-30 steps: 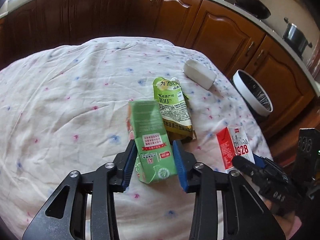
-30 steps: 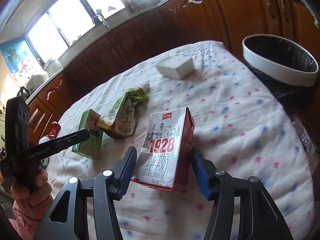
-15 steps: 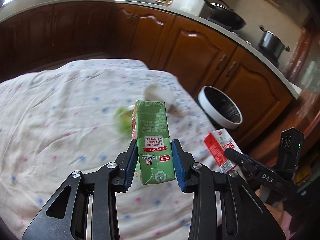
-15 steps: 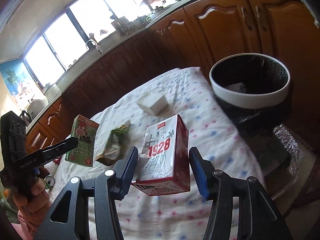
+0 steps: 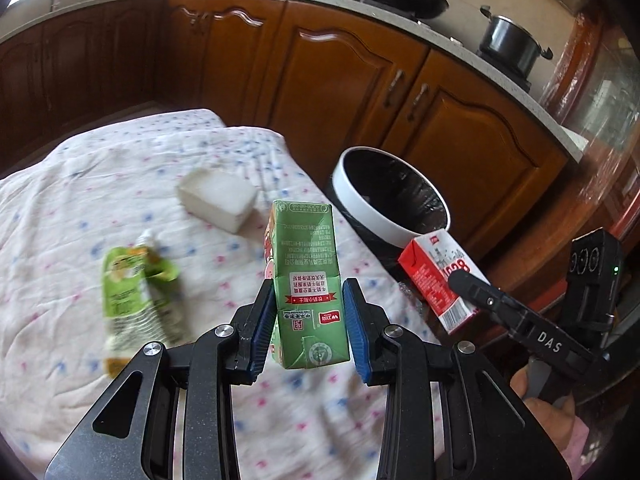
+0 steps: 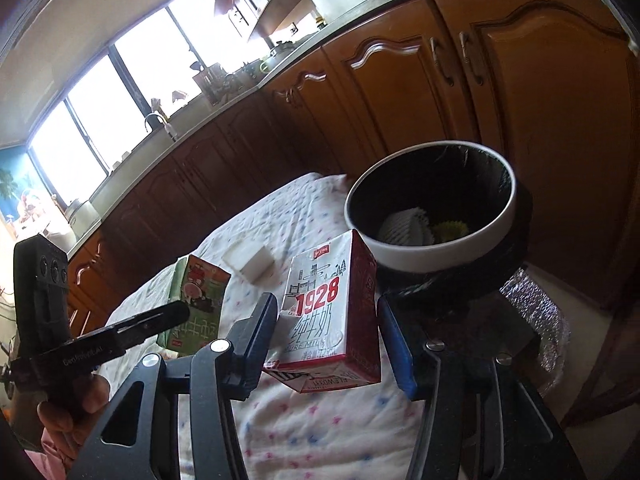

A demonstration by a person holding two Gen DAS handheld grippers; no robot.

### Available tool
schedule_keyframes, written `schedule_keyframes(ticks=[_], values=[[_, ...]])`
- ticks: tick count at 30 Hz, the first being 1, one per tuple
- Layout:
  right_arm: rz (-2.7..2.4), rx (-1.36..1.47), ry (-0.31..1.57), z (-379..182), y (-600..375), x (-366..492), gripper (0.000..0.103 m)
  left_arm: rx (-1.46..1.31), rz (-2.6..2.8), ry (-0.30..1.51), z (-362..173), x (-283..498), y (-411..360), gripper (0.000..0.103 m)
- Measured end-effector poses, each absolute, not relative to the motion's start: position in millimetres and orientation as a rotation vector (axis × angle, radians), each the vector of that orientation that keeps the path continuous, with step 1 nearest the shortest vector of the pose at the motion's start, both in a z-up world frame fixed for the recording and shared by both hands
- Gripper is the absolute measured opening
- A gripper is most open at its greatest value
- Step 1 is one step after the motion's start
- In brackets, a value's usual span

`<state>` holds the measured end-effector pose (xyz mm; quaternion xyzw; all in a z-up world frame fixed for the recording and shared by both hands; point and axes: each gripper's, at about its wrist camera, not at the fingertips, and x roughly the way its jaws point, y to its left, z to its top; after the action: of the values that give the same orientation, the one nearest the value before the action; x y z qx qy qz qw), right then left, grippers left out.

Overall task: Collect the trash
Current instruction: 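Carry both cartons over the bin and open both tools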

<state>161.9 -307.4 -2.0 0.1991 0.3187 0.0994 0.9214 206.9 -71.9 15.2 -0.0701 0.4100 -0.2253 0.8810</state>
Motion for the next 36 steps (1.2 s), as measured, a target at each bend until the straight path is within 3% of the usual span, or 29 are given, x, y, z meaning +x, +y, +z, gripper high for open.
schedule_keyframes(ticks=[22, 36], values=[[0.069, 0.402, 0.636, 7.0, -389.9, 249.1, 0.053, -0.036, -0.592, 0.862, 43.9, 293.8, -192.8, 0.032], [0.052, 0.406, 0.678, -8.7, -400.4, 271.0, 0.053, 0.023, -0.588, 0.937, 20.0, 332.8, -241.8, 0.032]])
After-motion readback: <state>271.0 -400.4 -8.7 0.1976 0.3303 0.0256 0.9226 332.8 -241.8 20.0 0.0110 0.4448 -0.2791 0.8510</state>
